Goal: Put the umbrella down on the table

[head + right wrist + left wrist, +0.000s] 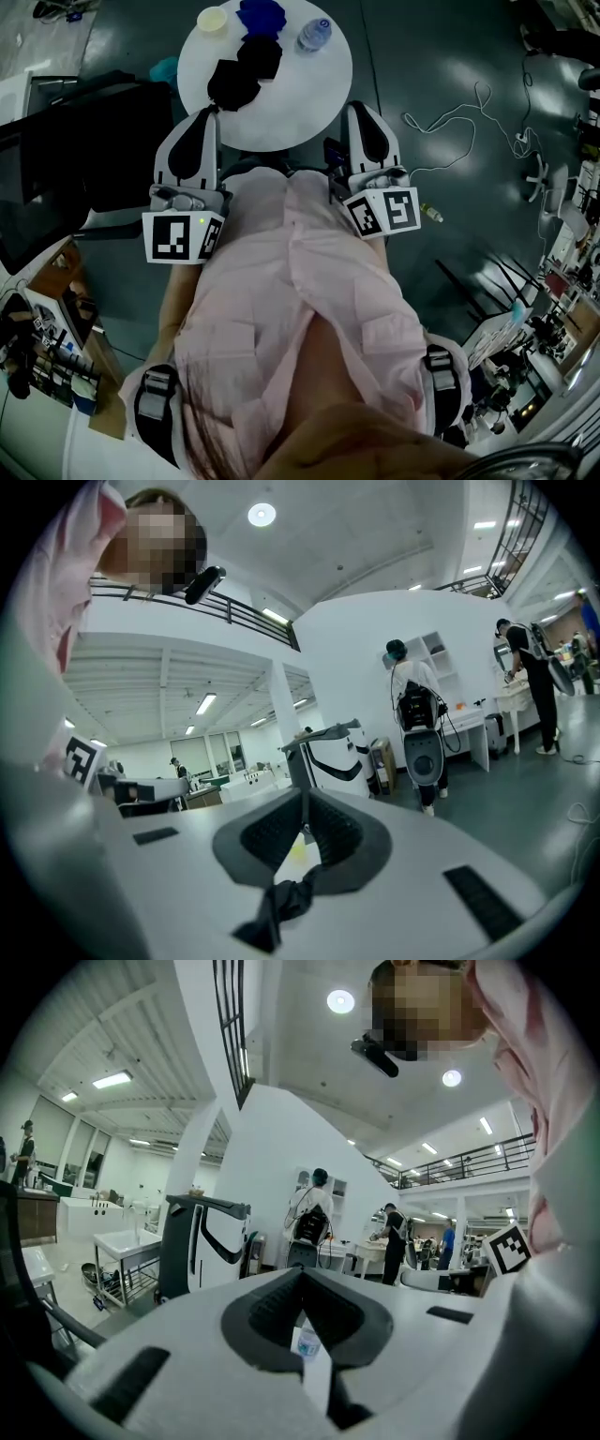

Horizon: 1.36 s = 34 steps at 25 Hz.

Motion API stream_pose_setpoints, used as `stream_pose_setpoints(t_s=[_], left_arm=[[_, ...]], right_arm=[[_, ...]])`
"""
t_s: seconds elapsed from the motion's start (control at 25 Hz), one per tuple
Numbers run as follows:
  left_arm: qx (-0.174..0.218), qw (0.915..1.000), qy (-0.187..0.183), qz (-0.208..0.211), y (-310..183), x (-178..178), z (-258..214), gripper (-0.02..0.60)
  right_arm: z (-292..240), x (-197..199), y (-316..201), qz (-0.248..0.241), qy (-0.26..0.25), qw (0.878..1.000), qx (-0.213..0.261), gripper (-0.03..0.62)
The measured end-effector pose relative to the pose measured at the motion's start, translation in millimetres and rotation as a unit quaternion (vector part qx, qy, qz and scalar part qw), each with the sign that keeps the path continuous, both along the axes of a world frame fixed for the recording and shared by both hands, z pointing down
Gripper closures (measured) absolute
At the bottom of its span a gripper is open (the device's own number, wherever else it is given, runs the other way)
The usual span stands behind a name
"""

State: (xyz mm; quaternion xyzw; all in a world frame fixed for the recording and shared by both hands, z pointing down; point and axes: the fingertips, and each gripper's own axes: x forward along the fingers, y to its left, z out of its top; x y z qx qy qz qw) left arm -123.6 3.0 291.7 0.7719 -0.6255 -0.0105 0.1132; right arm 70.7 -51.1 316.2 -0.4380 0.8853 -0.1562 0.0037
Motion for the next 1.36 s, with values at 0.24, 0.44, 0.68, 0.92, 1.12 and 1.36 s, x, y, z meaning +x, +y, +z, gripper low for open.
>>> stream_pose_setpoints(t_s=[0.24, 0.44, 0.68, 0.92, 1.12, 1.36], left_arm=[[-0.009, 0.9998, -0.02, 0.003, 5.2, -4.6, 9.8, 0.563], [-0.016, 0.9998, -0.012, 0.0, 7.8, -6.6, 14.5, 0.563], [-0.018, 0.9997, -0.015, -0.003, 10.5, -12.4, 15.8, 0.563], [-0.024, 0.9996, -0.013, -0.006, 11.6, -17.0, 18.0, 0.563], [-0.024, 0.9997, -0.007, -0.006, 6.4, -21.2, 17.4, 0.563], [-0.014, 0.9998, -0.012, -0.008, 3.2, -20.0, 16.8, 0.563]], right_arm=[[-0.8, 2.1, 6.7, 0.005, 0.003, 1.0, -0.003, 0.554], [-1.8, 0.0, 10.6, 0.0, 0.011, 1.0, 0.0, 0.554], [-1.0, -6.4, 15.0, -0.008, 0.015, 1.0, 0.0, 0.554], [-2.5, -7.3, 15.4, -0.006, 0.018, 1.0, -0.003, 0.554], [-13.8, 12.0, 11.6, 0.019, 0.038, 0.999, 0.001, 0.554], [-26.9, 29.9, 8.7, 0.036, 0.039, 0.998, 0.021, 0.554]])
